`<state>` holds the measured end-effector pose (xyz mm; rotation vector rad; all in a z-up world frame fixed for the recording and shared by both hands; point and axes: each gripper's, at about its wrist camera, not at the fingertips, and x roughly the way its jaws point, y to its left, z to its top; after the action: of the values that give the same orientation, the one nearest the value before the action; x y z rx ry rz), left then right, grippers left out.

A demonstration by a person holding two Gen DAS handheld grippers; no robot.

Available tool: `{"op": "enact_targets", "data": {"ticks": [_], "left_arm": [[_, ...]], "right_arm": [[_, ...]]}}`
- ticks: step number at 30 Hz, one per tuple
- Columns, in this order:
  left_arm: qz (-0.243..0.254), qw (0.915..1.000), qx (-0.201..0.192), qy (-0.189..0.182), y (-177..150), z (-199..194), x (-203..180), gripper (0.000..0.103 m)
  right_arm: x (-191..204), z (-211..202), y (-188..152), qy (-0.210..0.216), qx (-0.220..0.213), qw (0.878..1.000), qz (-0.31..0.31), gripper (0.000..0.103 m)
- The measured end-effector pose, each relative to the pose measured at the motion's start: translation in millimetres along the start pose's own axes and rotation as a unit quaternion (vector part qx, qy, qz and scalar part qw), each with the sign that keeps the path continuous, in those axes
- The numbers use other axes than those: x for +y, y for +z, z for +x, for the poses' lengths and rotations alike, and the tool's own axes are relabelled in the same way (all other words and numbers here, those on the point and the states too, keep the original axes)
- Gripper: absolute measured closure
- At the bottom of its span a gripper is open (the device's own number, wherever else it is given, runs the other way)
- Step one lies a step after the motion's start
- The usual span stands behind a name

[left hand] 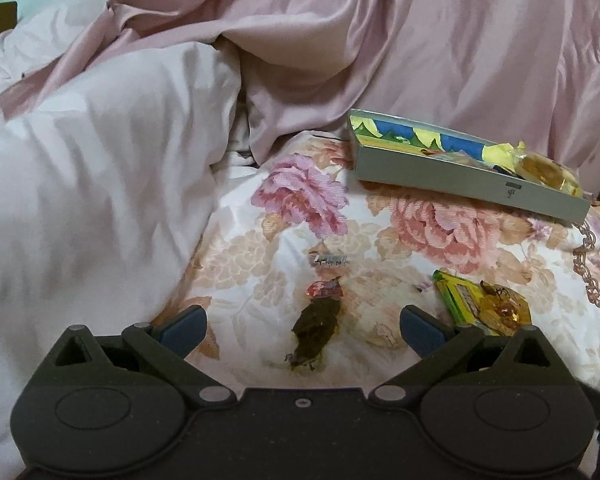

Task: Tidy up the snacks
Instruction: 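Open both tools and move them back toward the remaining snacks, then grasp the dark jerky pouch with left tool while right tool grasps the mandarin orange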

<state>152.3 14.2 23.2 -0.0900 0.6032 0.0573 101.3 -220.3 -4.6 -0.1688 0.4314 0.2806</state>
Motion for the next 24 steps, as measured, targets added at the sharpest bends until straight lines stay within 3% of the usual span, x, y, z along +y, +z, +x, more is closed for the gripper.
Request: {"op": "enact_targets", "data": {"ticks": [13, 17, 24], "left_arm": [[-0.015, 0.9973, 0.037, -0.062, 2.1, 33.7, 24.5, 0.001], [-0.02, 0.9958, 0.046, -0.076, 2.6, 42.2, 28.7, 0.001], [0.008, 0.9939, 0.052, -0.097, 4.7, 52.3, 26.2, 0.001]], "right_arm": [[16.9, 25.5, -11.6, 0.031, 0.032, 0.999, -0.015, 0.0], [23.9, 28.1, -10.4, 0.058, 0.022, 0.998, -0.019, 0.0], [28.4, 40.3, -11.0, 0.107, 0.042, 0.993, -0.004, 0.0]]}}
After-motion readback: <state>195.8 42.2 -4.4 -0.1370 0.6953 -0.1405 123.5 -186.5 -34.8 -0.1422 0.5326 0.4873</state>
